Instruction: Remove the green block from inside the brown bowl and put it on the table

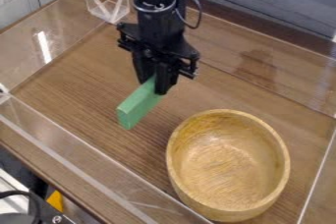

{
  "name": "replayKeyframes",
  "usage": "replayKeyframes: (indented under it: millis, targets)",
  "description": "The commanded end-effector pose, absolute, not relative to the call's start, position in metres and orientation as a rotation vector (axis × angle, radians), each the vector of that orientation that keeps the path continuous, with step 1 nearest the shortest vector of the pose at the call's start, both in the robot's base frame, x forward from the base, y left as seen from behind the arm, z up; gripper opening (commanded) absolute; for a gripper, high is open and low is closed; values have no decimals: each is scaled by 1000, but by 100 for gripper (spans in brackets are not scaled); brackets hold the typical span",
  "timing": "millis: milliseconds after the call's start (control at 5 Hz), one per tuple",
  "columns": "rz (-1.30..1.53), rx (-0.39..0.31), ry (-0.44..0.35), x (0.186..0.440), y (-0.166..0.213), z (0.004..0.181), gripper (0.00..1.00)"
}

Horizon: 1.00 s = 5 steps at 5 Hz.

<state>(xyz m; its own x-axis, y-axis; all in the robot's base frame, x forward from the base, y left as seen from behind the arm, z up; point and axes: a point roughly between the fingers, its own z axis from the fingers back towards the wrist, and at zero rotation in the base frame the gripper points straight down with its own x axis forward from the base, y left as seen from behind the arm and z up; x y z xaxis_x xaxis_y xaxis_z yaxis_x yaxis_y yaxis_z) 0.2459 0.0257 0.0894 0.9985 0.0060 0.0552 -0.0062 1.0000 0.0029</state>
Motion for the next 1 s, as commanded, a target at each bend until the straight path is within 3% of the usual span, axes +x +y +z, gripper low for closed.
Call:
replayKeyframes:
  millis: [0,800]
  targets:
    - [17,11,-78,250,31,90,0]
    - [49,12,-75,258,40,74,0]
